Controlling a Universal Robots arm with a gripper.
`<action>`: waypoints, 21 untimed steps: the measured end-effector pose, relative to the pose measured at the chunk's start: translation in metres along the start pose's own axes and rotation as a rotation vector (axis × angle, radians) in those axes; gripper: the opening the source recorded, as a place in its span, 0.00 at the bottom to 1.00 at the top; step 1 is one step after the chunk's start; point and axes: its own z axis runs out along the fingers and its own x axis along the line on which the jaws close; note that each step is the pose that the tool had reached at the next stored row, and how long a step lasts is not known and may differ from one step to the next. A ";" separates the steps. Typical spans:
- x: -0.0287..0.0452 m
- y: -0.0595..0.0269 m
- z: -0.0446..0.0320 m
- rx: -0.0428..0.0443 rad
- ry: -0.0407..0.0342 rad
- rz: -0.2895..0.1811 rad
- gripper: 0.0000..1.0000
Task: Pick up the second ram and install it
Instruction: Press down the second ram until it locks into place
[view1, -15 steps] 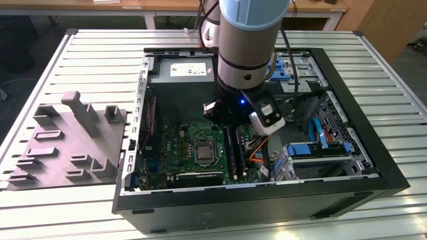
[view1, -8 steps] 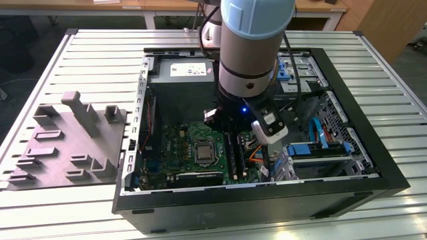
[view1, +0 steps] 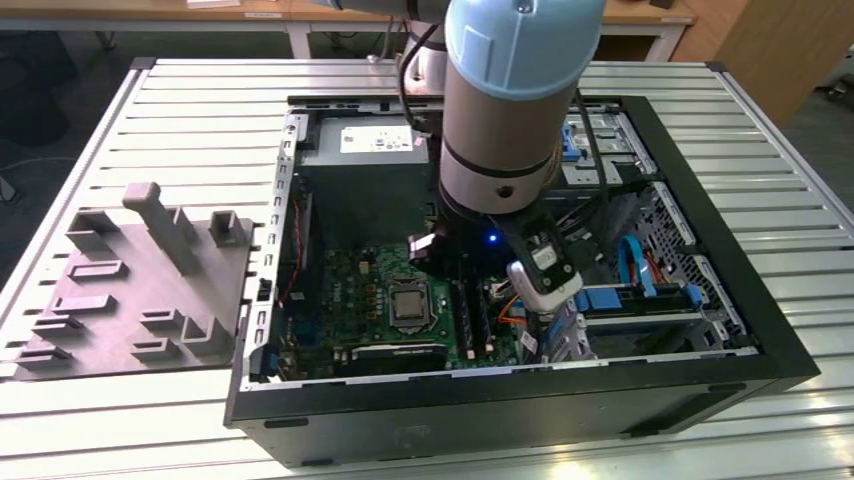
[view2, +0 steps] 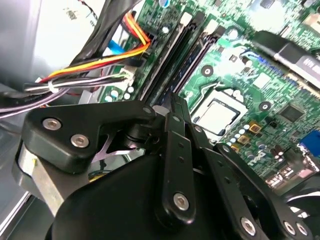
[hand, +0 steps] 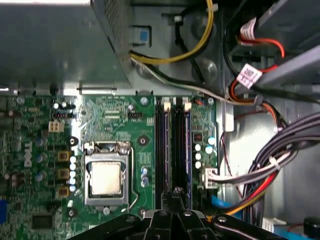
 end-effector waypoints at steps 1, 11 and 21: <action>0.0000 -0.0011 0.0001 0.0012 -0.0001 0.002 0.10; -0.0002 -0.0088 0.0023 0.0223 -0.0016 0.017 0.10; -0.0001 -0.0141 0.0063 0.0229 -0.0017 0.017 0.10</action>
